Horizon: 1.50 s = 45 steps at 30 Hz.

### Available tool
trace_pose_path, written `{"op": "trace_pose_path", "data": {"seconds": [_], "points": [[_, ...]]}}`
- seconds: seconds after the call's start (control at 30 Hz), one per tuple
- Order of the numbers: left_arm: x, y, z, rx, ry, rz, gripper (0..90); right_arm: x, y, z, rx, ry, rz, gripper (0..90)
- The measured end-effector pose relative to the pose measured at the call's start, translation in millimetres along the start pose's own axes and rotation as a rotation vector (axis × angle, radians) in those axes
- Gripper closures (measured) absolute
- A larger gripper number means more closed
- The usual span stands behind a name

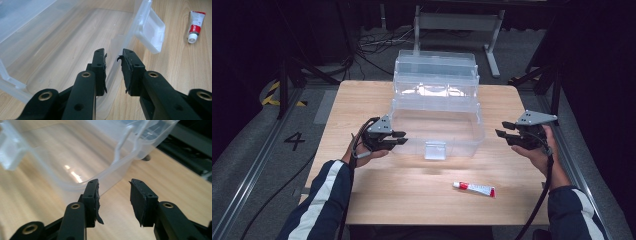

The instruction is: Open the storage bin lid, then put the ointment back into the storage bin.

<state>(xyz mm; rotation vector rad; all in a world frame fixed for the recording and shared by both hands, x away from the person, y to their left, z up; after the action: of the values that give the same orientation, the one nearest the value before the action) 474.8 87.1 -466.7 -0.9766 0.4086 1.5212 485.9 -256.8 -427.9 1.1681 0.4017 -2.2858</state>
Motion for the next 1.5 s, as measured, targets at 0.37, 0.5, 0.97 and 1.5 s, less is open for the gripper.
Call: {"op": "trace_pose_path", "data": {"seconds": [0.37,0.5,0.97,1.5], "points": [[0.1,0.1,0.2,-0.006,-0.014,-0.013,73.7,42.4,-42.0,-12.1,-0.126,-0.120,0.038,55.4],[0.1,0.1,0.3,-0.007,-0.015,-0.013,73.6,53.8,-58.8,-16.2,-0.177,-0.158,0.064,55.1],[0.1,0.1,0.1,-0.011,-0.019,-0.024,73.5,96.9,-103.4,-28.0,-0.306,-0.331,0.201,50.0],[-0.7,2.4,0.0,-0.050,-0.090,-0.058,70.5,113.2,-119.3,-20.1,-0.355,-0.384,0.250,46.7]]}}
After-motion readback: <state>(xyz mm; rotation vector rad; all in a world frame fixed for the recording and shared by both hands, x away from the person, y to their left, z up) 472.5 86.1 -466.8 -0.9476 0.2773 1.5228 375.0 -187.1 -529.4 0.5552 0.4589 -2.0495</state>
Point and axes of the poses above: each handheld gripper's, and its own axes: z roughly backward along the jaws, x roughly out of its underside, y roughly to its right, the point moved 10 cm from there along -z, roughly forward along the jaws, and after that the axes turned 14 degrees about -z, right-handed, at the moved point
